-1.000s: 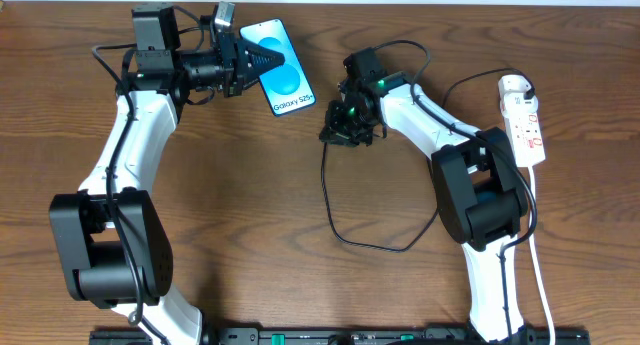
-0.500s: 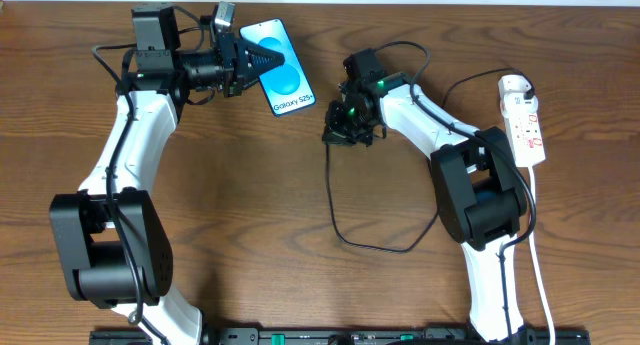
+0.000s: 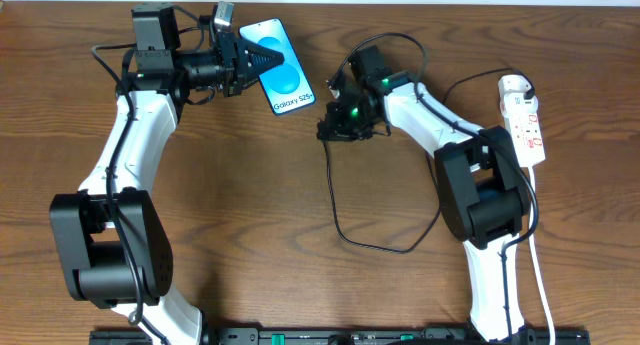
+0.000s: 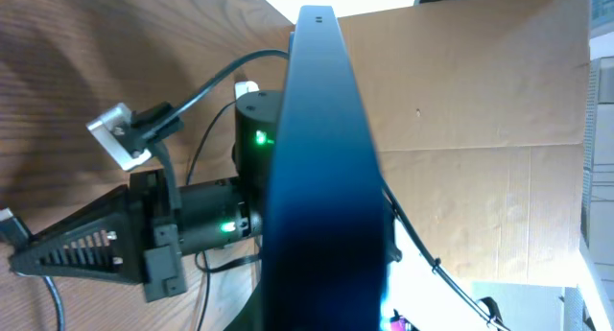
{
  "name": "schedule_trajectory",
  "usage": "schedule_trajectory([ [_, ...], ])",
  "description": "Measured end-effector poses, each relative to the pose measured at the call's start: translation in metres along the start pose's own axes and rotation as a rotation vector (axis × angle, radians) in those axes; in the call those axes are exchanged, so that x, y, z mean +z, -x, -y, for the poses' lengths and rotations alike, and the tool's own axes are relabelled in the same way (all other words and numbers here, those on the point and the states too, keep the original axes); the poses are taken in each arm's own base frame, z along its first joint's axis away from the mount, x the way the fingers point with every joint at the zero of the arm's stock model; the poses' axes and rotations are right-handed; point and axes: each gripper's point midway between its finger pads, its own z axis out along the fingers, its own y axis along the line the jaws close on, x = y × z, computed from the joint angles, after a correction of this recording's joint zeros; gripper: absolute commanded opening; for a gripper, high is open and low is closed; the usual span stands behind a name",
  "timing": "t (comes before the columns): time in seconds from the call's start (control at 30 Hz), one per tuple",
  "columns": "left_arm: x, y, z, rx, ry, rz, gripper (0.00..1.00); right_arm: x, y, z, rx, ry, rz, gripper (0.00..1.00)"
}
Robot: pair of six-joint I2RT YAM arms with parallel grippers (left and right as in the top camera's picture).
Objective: Plug charger to phone and switch on socket
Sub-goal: 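Lift the plug with the right gripper and move it toward the phone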
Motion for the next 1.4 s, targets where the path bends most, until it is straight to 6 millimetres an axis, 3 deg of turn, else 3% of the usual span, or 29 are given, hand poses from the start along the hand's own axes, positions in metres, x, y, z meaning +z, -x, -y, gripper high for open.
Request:
schedule_trajectory([
  [0.4, 0.000, 0.000, 0.000, 0.000, 0.000, 0.000, 0.08, -0.038, -0.011, -0.016, -0.147, 0.229, -0.040, 0.01],
  [0.8, 0.000, 0.000, 0.000, 0.000, 0.000, 0.000, 0.07, -0.140, -0.017, -0.054, -0.266, 0.339, 0.066, 0.01],
  [1.07, 0.000, 0.000, 0.000, 0.000, 0.000, 0.000, 0.07, -0.154, -0.021, -0.052, -0.277, 0.355, 0.090, 0.02],
  [1.27, 0.000, 0.000, 0.000, 0.000, 0.000, 0.000, 0.07, -0.159, -0.033, -0.044, -0.300, 0.347, 0.139, 0.02],
  [1.4, 0.000, 0.000, 0.000, 0.000, 0.000, 0.000, 0.07, -0.165, -0.044, -0.049, -0.332, 0.349, 0.180, 0.01],
])
